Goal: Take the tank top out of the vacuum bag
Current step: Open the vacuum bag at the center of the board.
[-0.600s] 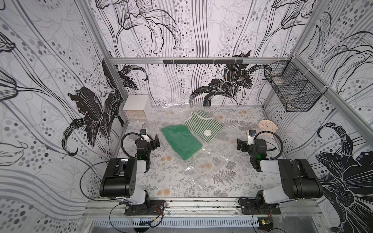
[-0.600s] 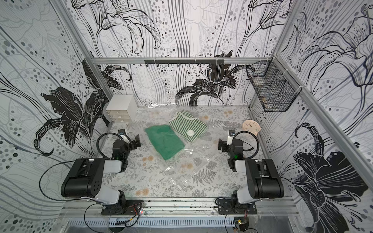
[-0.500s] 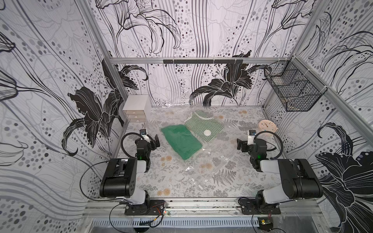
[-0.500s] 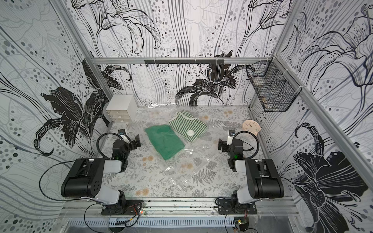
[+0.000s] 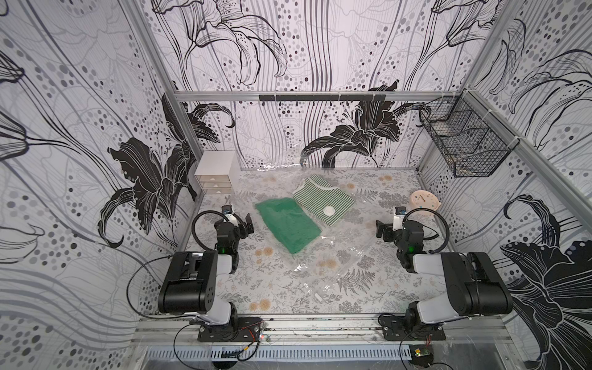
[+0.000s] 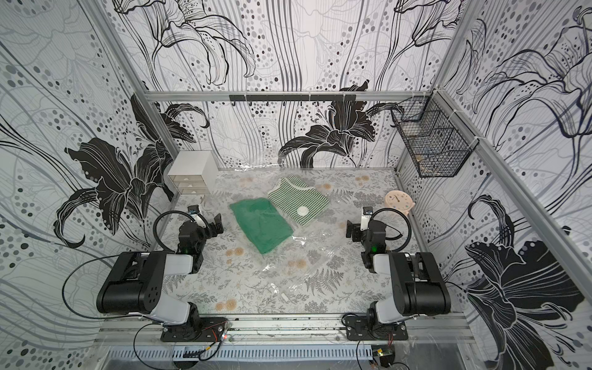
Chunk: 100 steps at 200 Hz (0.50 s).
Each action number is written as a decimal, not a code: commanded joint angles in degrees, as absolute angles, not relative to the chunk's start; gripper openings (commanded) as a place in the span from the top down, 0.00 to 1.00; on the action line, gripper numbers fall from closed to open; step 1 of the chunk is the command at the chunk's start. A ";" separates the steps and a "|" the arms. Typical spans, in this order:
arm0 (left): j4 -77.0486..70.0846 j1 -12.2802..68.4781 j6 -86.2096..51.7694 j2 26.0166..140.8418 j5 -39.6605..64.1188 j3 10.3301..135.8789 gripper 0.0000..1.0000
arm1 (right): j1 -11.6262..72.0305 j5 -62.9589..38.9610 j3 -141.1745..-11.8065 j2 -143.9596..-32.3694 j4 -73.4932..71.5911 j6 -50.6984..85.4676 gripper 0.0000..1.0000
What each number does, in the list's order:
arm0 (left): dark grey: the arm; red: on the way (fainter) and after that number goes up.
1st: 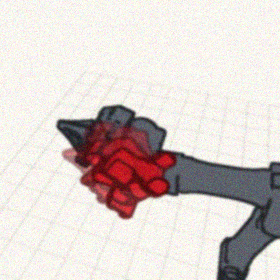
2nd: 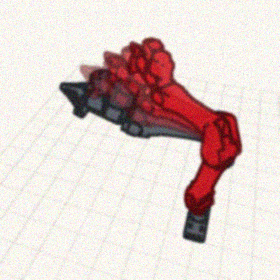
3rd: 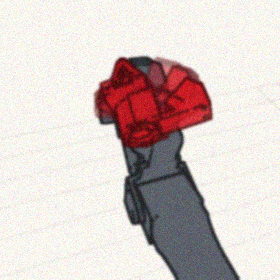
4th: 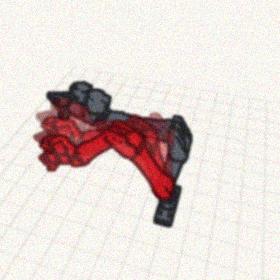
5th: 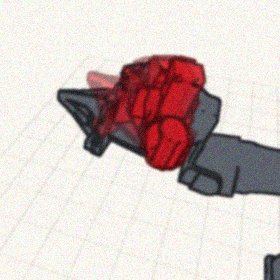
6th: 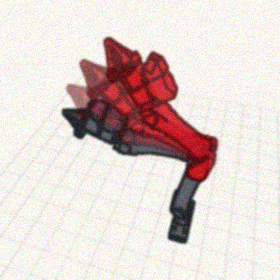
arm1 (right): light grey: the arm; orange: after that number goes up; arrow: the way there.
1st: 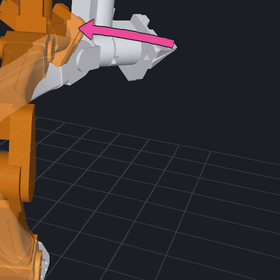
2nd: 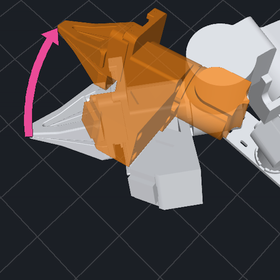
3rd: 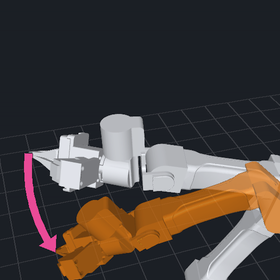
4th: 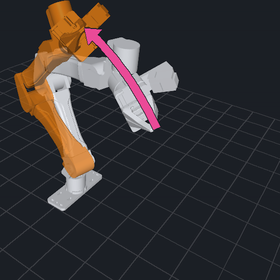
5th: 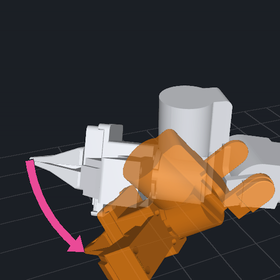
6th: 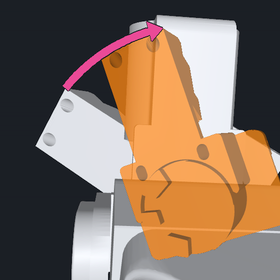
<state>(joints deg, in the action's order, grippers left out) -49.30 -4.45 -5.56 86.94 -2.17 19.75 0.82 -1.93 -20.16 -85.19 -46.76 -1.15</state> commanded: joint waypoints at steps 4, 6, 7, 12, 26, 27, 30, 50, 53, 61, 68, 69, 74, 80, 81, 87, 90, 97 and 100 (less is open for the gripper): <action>-51.62 -4.80 -4.79 87.46 -1.49 20.67 0.01 | 0.67 -1.74 -21.19 -85.87 -48.26 -1.77 0.01; -51.71 -4.83 -4.76 87.52 -1.60 20.59 0.01 | 0.63 -1.69 -21.18 -85.87 -48.30 -1.78 0.01; -51.74 -4.79 -4.75 87.48 -1.64 20.54 0.01 | 0.67 -1.68 -21.18 -85.87 -48.28 -1.77 0.01; -52.20 -4.81 -4.60 87.40 -1.83 20.41 0.01 | 0.64 -1.53 -21.35 -85.76 -48.10 -1.64 0.01; -52.54 -4.80 -4.22 87.13 -2.21 20.07 0.01 | 0.62 -1.05 -23.43 -83.67 -42.89 -1.43 0.01; -52.46 -4.82 -4.22 86.98 -2.11 20.06 0.01 | 0.62 -1.05 -23.62 -83.54 -42.54 -1.46 0.01; -52.06 -4.79 -4.17 86.81 -2.07 20.15 0.01 | 0.68 -1.26 -24.11 -82.90 -40.90 -1.42 0.01; -47.10 -4.72 -3.70 82.84 -0.90 21.02 0.00 | 0.70 -3.16 -25.31 -78.88 -35.00 -1.83 0.01; -46.05 -4.67 -3.64 82.13 -0.68 21.22 0.00 | 0.68 -3.49 -25.14 -78.24 -34.77 -1.92 0.01; -43.57 -4.61 -3.28 80.09 -0.20 21.71 0.00 | 0.68 -4.21 -24.66 -76.49 -33.65 -1.73 0.01; -40.79 -4.44 -2.98 78.08 0.17 22.26 0.01 | 0.64 -4.91 -24.45 -74.98 -32.22 -1.54 0.01; -40.39 -4.42 -2.94 77.80 0.17 22.38 0.01 | 0.63 -5.00 -24.44 -74.71 -31.97 -1.52 0.01; -38.38 -4.08 -2.81 76.34 0.41 22.73 0.00 | 0.62 -5.66 -24.49 -73.55 -30.61 -1.37 0.01; -35.98 -3.78 -2.68 74.65 0.59 23.25 0.01 | 0.68 -6.35 -24.84 -72.26 -28.48 -1.03 0.01; -35.75 -3.74 -2.66 74.37 0.69 23.31 0.01 | 0.65 -6.47 -24.86 -71.99 -27.95 -1.00 0.01; -33.07 -3.46 -2.92 72.68 1.16 23.95 0.01 | 0.65 -7.01 -25.39 -70.69 -25.04 -0.32 0.01; -32.00 -3.35 -3.39 71.89 1.29 24.15 0.01 | 0.63 -7.24 -25.72 -69.99 -23.72 0.04 0.01; -29.92 -3.08 -4.45 70.28 2.03 24.71 0.00 | 0.63 -7.38 -26.41 -68.42 -20.13 1.06 0.01; -29.10 -2.97 -4.75 69.59 2.55 24.92 0.01 | 0.67 -7.38 -26.71 -67.78 -18.70 1.58 0.01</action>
